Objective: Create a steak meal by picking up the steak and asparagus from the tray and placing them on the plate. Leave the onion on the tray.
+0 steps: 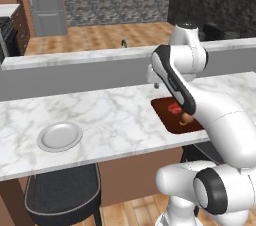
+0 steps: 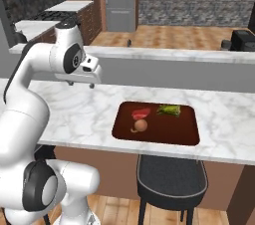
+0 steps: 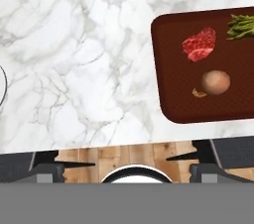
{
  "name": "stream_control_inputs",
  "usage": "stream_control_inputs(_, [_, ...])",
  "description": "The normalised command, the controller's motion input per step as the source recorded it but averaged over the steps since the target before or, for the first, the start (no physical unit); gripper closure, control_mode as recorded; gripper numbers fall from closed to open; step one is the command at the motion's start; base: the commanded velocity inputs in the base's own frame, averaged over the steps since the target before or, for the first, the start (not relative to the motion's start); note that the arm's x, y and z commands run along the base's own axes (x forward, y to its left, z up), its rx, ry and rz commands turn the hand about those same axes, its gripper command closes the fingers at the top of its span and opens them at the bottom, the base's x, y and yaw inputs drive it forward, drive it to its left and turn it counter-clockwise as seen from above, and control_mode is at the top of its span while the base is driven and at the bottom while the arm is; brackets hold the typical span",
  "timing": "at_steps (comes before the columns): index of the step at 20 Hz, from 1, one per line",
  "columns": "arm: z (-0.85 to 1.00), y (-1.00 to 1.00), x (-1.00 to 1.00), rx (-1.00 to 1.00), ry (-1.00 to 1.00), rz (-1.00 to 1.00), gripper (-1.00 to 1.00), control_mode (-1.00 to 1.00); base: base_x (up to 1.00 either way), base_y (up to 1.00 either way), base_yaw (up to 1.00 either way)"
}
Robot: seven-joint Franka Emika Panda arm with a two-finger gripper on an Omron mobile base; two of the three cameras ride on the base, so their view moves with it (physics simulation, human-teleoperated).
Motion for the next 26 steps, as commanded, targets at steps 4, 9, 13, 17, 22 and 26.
stream_control_inputs(4, [0.00,-0.14,0.11,0.01,0.00,0.00,-1.00,-1.00,0.00,0.00,0.00])
stream_control_inputs(9, [-0.03,-0.16,0.13,0.00,0.00,0.00,-1.00,-1.00,0.00,0.00,0.00])
stream_control_inputs(13, [-0.21,-0.43,0.15,0.01,0.00,-0.02,-1.00,-1.00,0.00,0.00,0.00])
stream_control_inputs(17, [-0.27,-0.54,0.18,0.00,0.00,-0.08,-1.00,-1.00,0.00,0.00,0.00])
stream_control_inputs(22, [-0.32,-0.56,0.16,0.00,0.01,-0.16,-1.00,-1.00,0.00,0.00,0.00])
stream_control_inputs(26, [-0.26,-0.31,0.10,0.00,0.06,-0.20,-1.00,-1.00,0.00,0.00,0.00])
